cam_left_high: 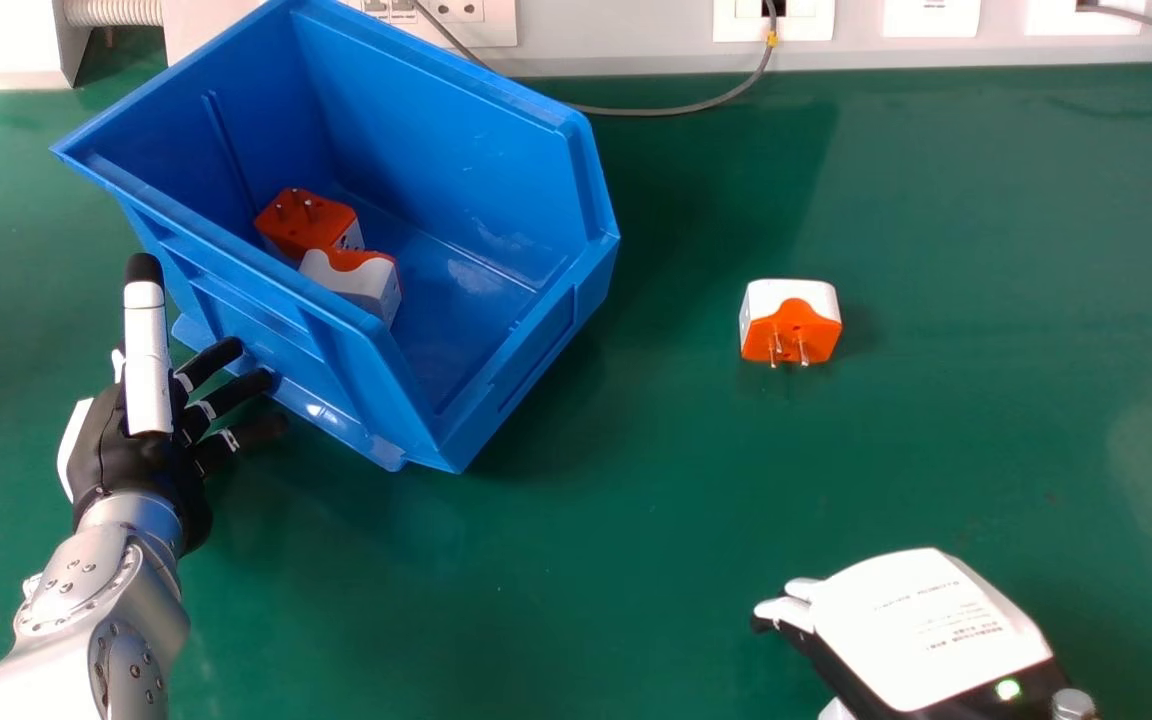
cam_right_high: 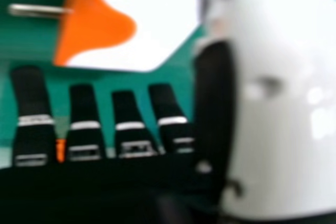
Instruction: Pick all objects and put in blue box
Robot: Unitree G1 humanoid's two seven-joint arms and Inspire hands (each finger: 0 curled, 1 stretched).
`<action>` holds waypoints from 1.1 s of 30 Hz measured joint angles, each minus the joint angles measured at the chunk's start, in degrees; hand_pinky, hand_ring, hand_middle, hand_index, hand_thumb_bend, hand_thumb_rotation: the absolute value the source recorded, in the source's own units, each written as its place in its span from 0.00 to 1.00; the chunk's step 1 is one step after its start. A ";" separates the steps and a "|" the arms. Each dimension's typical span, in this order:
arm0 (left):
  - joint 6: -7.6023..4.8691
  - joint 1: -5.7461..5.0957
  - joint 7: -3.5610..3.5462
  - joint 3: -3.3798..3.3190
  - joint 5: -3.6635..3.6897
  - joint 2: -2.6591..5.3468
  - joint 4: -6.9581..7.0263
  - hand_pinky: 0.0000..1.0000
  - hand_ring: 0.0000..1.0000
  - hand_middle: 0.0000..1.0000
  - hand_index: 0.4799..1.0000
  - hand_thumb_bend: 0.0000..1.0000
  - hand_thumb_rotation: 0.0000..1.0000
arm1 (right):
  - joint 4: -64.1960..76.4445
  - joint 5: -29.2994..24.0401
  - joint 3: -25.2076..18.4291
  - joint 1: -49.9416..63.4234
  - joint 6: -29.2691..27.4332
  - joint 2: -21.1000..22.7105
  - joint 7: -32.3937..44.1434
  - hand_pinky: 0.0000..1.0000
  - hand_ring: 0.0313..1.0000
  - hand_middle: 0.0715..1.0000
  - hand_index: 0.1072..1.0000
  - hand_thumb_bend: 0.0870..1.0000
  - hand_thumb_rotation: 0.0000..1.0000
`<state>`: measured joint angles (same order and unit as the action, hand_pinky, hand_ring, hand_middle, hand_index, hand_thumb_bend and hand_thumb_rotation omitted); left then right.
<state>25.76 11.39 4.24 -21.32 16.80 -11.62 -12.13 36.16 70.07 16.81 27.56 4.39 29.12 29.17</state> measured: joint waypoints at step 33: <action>-0.56 0.12 -0.47 -0.12 -0.04 -0.11 -0.64 0.64 0.73 0.83 0.78 0.86 0.93 | -2.25 -12.55 -5.84 -4.42 -6.97 -2.51 -9.80 0.30 0.42 0.51 0.50 0.45 0.00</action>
<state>25.20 11.51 3.76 -21.44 16.76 -11.73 -12.77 33.91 57.52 10.97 23.14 -2.58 26.61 19.37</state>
